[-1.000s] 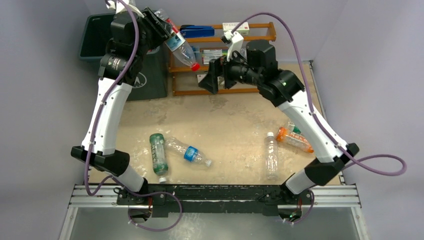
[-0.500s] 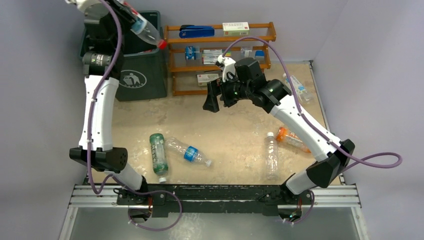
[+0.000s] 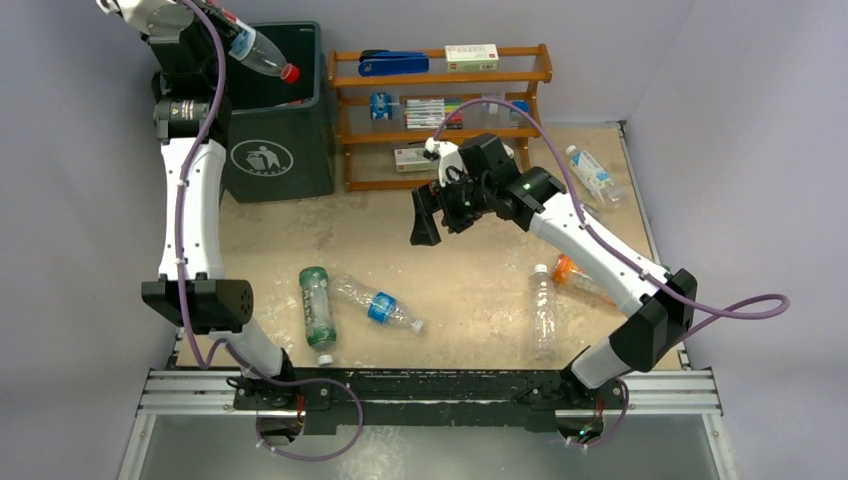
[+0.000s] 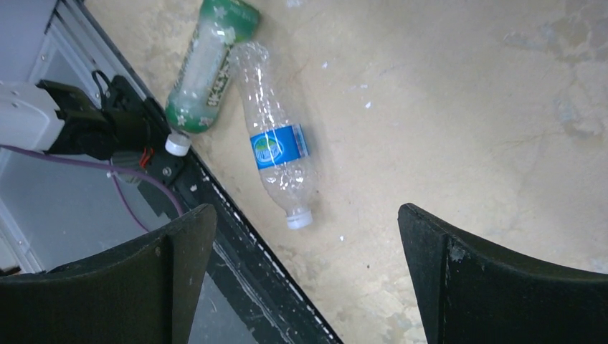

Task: Put the plastic bottles in the bin
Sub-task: Place the plastic bottle in the trash bin, then pick up the plastic bottle at the center of the board.

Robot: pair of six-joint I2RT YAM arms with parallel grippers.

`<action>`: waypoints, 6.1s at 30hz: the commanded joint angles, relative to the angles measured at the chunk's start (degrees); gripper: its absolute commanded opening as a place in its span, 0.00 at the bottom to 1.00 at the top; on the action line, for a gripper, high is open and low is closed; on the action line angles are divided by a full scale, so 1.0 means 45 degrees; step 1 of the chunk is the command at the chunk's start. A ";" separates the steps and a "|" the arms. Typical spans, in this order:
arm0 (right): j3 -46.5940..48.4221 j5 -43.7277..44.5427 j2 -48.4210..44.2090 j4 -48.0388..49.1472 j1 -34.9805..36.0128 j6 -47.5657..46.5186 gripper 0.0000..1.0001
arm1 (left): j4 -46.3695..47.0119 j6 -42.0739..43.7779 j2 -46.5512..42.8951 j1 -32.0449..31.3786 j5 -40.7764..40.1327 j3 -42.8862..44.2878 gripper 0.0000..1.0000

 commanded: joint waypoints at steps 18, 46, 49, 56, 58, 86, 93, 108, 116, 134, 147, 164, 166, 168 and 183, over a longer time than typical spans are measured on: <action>-0.1637 -0.1110 0.0331 0.0074 0.1754 -0.1255 0.96 | -0.4311 -0.1266 0.3391 0.1659 0.2864 0.3429 0.72; -0.0740 -0.0606 0.3788 0.1003 0.3330 -0.2428 0.96 | -0.4105 -0.5649 0.0379 0.1959 0.9893 0.0667 0.84; -0.0494 -0.0711 0.4074 0.1029 0.3462 -0.2521 0.96 | -0.4721 -0.5340 -0.0102 0.1778 1.0229 0.0217 0.84; -0.0766 -0.0188 0.4492 0.1169 0.4088 -0.2582 0.96 | -0.4977 -0.5135 -0.1820 0.0734 1.0102 -0.1824 0.85; -0.0941 0.0043 0.4551 0.1324 0.4228 -0.2475 0.96 | -0.4837 -0.5298 -0.2209 0.0404 1.0095 -0.2308 0.85; -0.2121 0.1365 0.5007 0.2616 0.4508 -0.1217 0.58 | -0.4169 -0.6178 -0.3673 0.0147 1.1394 -0.4098 0.88; -0.1130 0.1020 0.4027 0.1965 0.3190 -0.1023 0.50 | -0.2056 -0.7741 -0.3918 0.0147 1.1821 -0.5569 0.88; 0.3903 -0.0843 0.3800 -0.0137 0.0503 -0.0311 0.50 | 0.1716 -0.7659 -0.4608 -0.1299 1.0187 -0.6919 0.89; 0.8382 -0.2538 0.5027 -0.1932 -0.0695 0.0330 0.50 | -0.0377 -0.4258 -0.5554 -0.1767 0.7839 -0.6587 0.89; 0.9017 -0.4152 0.4469 -0.0922 -0.0837 0.0887 0.52 | -0.1255 -0.1792 -0.5390 -0.3320 0.6878 -0.6413 0.88; 0.8379 -0.4639 0.3772 0.0129 -0.0816 0.1137 0.52 | -0.0832 -0.1924 -0.4967 -0.4220 0.6178 -0.6727 0.88; 0.7632 -0.4980 0.3529 0.0446 -0.0817 0.1093 0.52 | 0.0794 -0.2887 -0.4422 -0.4637 0.6288 -0.6938 0.80; 0.7651 -0.4978 0.3529 0.0452 -0.0816 0.1080 0.52 | 0.0786 -0.2883 -0.4390 -0.4628 0.6316 -0.6958 0.70; 0.7651 -0.4967 0.3529 0.0429 -0.0830 0.1080 0.52 | 0.0712 -0.2872 -0.4292 -0.4632 0.6440 -0.6916 0.60; 0.7498 -0.4615 0.3267 -0.0287 -0.0821 0.0635 1.00 | -0.0471 -0.1446 -0.2868 -0.4625 0.6169 -0.4818 0.45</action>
